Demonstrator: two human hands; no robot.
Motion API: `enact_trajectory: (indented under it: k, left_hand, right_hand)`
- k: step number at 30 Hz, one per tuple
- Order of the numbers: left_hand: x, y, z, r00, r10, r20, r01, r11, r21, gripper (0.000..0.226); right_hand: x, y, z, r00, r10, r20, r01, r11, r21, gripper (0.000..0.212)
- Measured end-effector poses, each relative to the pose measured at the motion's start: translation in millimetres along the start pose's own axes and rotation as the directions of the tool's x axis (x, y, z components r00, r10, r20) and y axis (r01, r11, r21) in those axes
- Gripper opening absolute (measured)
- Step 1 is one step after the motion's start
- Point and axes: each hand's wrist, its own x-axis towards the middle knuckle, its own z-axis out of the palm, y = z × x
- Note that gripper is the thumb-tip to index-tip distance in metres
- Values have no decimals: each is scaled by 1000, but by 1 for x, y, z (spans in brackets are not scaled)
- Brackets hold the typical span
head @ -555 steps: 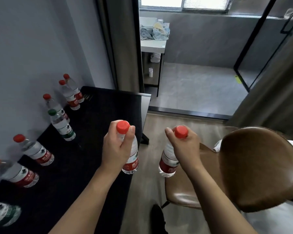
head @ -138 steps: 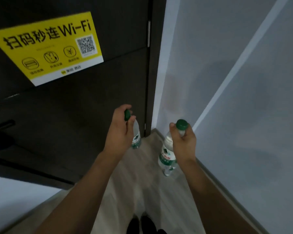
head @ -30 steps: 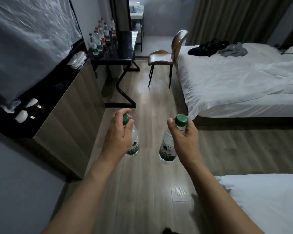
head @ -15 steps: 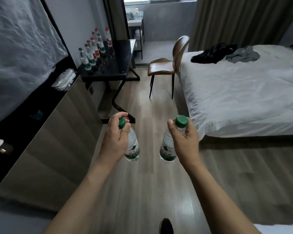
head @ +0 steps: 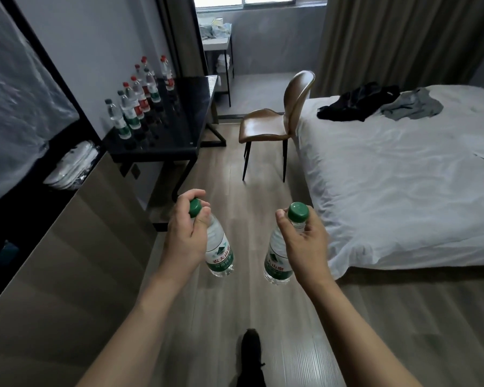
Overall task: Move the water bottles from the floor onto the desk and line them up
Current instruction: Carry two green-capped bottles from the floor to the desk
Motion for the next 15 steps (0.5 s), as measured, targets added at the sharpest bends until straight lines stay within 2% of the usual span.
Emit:
enact_trajectory:
  k: [12, 15]
  left_hand:
    - [234, -56, 48, 995, 93, 47, -96, 994, 55, 25]
    - [277, -65, 57, 994, 94, 56, -96, 994, 45, 28]
  right_hand:
    - [225, 29, 99, 999, -42, 14, 43, 996, -72, 38]
    - [265, 35, 113, 999, -43, 13, 44, 996, -76, 33]
